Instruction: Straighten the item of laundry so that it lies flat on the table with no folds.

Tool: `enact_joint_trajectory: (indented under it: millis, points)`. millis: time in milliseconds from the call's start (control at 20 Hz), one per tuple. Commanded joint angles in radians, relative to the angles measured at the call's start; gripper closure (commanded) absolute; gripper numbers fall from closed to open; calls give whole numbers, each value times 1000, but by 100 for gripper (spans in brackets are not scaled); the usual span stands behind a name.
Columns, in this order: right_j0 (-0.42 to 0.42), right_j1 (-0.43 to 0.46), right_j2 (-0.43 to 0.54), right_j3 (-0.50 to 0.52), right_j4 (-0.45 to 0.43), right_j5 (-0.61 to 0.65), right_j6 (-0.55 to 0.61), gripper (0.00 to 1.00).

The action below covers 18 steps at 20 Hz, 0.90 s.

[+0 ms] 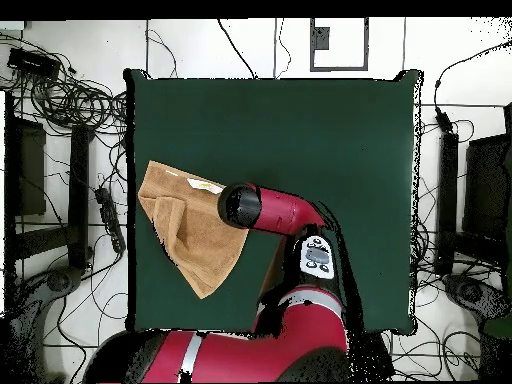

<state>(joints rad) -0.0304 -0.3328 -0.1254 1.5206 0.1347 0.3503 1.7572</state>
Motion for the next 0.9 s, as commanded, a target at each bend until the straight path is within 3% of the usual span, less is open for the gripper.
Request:
enact_joint_trajectory:
  millis: [50, 750, 800, 900]
  points:
    - [-5, 56, 111, 77, -41, -86, 119, 0]
    - [22, 46, 110, 141, -17, -130, 183, 0]
    - [24, 45, 109, 144, -11, -129, 184, 100]
    - [33, 46, 100, 144, -11, -131, 188, 100]
